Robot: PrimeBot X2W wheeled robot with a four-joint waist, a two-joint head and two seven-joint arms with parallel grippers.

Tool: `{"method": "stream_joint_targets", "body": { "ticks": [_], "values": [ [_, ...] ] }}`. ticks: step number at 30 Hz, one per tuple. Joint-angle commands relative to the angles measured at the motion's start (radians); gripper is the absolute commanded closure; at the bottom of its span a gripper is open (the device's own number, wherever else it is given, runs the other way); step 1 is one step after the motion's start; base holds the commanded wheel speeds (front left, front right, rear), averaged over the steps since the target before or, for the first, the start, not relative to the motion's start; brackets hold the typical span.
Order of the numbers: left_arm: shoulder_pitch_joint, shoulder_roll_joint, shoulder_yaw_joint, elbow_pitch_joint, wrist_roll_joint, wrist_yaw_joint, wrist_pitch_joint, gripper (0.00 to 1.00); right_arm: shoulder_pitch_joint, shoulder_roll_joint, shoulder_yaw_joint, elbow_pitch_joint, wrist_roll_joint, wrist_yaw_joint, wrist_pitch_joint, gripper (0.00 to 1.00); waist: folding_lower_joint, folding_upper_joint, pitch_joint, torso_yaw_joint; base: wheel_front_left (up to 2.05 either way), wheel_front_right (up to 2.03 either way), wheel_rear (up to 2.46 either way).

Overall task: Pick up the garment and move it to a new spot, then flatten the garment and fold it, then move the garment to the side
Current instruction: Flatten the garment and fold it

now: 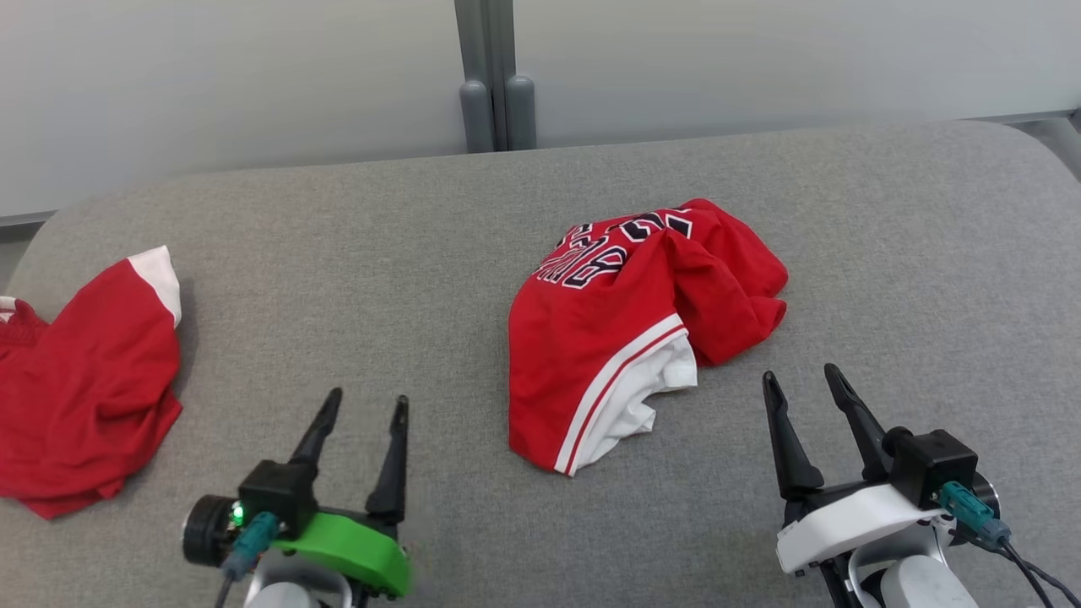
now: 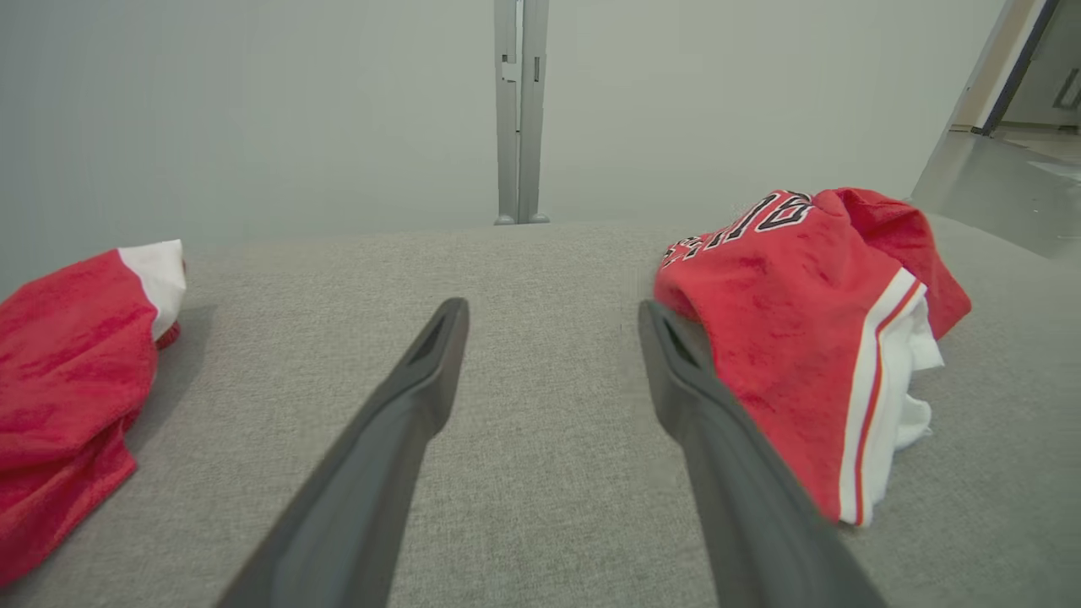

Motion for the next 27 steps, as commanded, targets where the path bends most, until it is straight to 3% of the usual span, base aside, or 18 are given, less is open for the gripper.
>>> {"method": "stream_joint_targets", "body": {
  "ticks": [1, 16, 27],
  "values": [
    [-0.027, -0.001, -0.041, 0.014, -0.005, -0.002, -0.001, 0.0, -0.012, -0.001, 0.001, 0.002, 0.006, 0.0, -0.005, 0.0, 0.0, 0.0, 0.011, -0.01, 0.0, 0.0, 0.0],
    [-0.19, 0.017, -0.419, 0.217, -0.073, -0.003, -0.001, 0.0, -0.058, 0.005, -0.005, 0.009, 0.015, 0.0, -0.008, 0.0, 0.0, 0.0, 0.099, -0.113, 0.0, 0.0, 0.0],
    [-0.282, 0.005, -0.5, 0.42, -0.118, -0.002, -0.001, 0.0, -0.074, 0.01, -0.01, -0.007, 0.018, 0.0, -0.01, 0.0, 0.0, 0.0, 0.141, -0.162, 0.0, 0.0, 0.0]
  ]
}}
